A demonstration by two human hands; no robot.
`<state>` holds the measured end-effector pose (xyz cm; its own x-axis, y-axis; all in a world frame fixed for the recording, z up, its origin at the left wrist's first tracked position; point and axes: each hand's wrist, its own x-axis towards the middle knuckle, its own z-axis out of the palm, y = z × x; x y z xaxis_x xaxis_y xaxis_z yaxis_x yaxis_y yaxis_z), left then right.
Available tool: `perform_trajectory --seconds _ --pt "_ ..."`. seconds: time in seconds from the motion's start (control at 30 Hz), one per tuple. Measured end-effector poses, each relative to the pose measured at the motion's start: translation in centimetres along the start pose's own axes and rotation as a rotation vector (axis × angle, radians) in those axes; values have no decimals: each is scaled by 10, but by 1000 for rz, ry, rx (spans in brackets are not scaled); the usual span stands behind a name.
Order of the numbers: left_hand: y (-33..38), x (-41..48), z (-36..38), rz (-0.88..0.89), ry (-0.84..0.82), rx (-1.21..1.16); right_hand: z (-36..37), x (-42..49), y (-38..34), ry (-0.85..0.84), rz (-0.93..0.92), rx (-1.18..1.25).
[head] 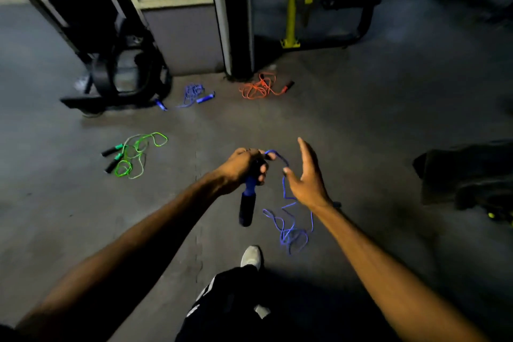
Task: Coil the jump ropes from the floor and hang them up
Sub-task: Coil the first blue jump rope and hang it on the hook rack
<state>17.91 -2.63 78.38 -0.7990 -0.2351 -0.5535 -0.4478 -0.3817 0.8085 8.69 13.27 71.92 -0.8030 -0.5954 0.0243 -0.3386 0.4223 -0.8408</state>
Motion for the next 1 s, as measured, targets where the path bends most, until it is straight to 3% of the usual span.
perform_trajectory --seconds 0.1,0.23,0.37,0.47,0.53,0.7,0.87,0.93,1.0 --pt "0 -49 0 47 -34 89 -8 -7 -33 -123 -186 -120" --pt "-4 -101 -5 34 -22 69 -4 -40 -70 -275 -109 39" --pt "-16 -146 -35 123 82 227 7 -66 -116 -285 -146 155" --pt "-29 -183 -73 207 131 333 15 -73 -149 -339 -196 131" --pt "-36 -207 -95 240 92 266 29 -83 -169 -409 -215 82" --pt "-49 -253 -132 91 45 0 82 -118 -216 -470 -286 62" --pt "-64 -296 -184 -48 0 205 126 -146 -240 -415 -223 103" --pt "-68 -312 -203 -112 -78 88 144 -156 -253 -449 -229 125" --pt "-72 -325 -220 -106 -148 -112 161 -164 -267 -380 -231 169"
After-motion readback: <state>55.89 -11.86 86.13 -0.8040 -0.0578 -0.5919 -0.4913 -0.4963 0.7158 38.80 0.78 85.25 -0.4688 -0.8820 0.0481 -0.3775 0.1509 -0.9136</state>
